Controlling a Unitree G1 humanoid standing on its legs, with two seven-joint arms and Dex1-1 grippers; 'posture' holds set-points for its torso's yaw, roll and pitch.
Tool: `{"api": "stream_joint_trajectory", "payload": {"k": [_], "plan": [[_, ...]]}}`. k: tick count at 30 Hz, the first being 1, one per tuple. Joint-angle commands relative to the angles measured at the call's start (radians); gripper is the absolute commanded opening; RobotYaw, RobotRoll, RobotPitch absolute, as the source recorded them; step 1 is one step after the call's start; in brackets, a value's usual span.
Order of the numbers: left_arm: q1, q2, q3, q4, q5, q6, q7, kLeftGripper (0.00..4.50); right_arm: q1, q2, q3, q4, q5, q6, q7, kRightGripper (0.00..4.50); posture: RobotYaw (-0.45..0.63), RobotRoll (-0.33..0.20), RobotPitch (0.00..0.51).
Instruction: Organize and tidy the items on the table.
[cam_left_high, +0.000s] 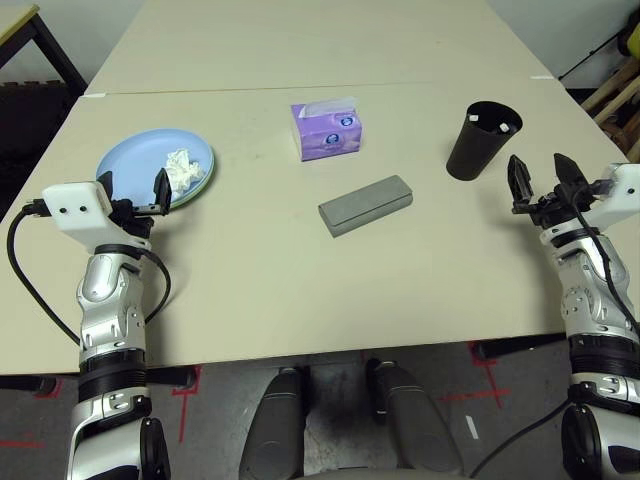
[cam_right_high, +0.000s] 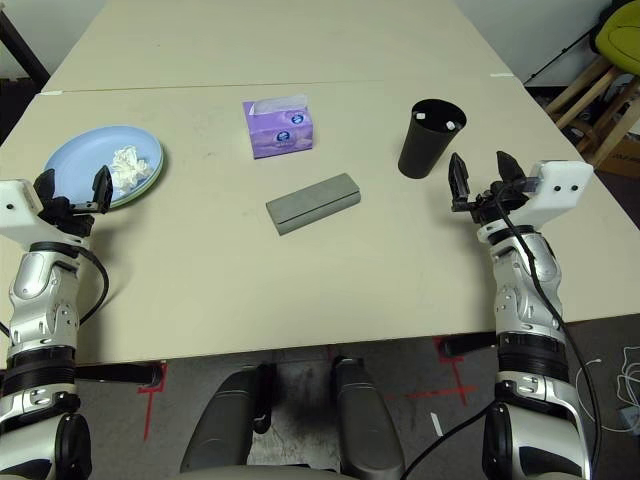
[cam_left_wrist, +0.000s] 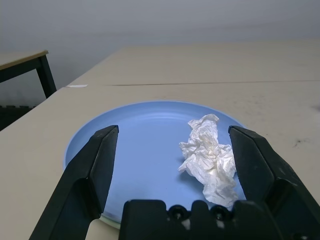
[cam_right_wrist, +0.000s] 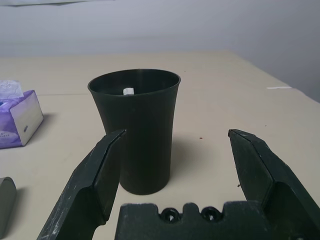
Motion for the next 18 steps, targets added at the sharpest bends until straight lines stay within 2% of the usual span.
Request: {"api": "stream_joint_trajectory", "payload": {"k": [1, 18], "plan": [[0.014, 0.002, -0.001, 0.011, -0.005, 0.004, -0.011, 4.5, 0.017, -0.002, 0.009, -0.015, -0.005, 0.012, 0.003, 4.47, 0.07, 0.0, 0.172], [0.018, 0.004, 0.0, 0.016, -0.004, 0.009, -0.02, 4.5, 0.05, 0.005, 0.025, -0.066, -0.019, 0.026, -0.014, 4.47, 0.06, 0.0, 0.167]]}}
